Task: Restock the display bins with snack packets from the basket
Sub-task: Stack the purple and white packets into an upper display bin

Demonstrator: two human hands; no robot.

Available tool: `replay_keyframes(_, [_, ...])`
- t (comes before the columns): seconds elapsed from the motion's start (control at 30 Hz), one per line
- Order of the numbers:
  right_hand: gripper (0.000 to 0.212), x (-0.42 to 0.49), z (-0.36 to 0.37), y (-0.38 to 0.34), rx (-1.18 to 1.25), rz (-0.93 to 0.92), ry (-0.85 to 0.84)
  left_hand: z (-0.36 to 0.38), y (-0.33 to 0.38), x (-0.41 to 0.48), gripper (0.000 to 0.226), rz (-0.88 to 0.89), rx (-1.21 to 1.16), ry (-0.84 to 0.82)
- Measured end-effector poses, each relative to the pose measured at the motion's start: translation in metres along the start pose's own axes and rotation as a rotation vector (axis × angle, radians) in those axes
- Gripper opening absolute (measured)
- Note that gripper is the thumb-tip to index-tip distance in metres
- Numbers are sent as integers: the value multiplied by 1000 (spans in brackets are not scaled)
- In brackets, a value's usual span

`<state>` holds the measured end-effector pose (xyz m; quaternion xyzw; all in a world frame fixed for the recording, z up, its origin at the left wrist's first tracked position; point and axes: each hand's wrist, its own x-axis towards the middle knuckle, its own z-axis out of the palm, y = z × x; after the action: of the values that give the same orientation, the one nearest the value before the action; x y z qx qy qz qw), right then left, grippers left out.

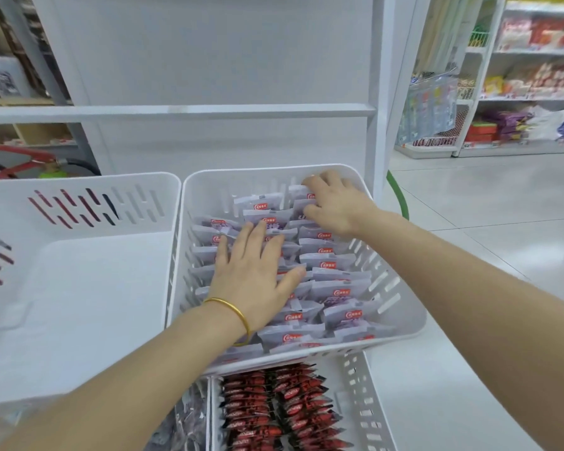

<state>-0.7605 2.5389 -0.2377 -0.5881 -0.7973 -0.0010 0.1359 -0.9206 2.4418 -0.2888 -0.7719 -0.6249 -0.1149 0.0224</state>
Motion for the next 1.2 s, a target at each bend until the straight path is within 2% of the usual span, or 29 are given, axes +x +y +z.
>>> replay_keyframes(0.07, [48,-7,3,-4,-86,-70,105,0,-1,-1,65,0,-1,5])
replay_keyframes(0.1, [47,-9,7,-5,-70,-93,105,0,-1,-1,65,0,-1,9])
replay_keyframes(0.47, [51,4,20,-11,79,22,-155,0,-1,-4,65,-7,-3,28])
replay_keyframes(0.53, [52,-1,18,-12,75,21,-117,1,-1,-5,66,-6,0,31])
replay_keyframes(0.67, [50,-18,20,-13,8,4,89,3,-1,-6,66,-4,-1,52])
replay_keyframes(0.8, [54,-21,28,-14,4,29,-16,4,-1,-5,66,-6,-4,50])
replay_keyframes(0.97, [57,-22,21,-18,-24,58,-68,2,0,-3,67,-15,0,-12])
replay_keyframes(1.07, [63,-47,6,-20,56,43,100,-14,0,-6,66,-15,0,-29])
replay_keyframes(1.2, [58,-137,-12,-35,236,-20,409,-49,1,-57,78,105,-117,170])
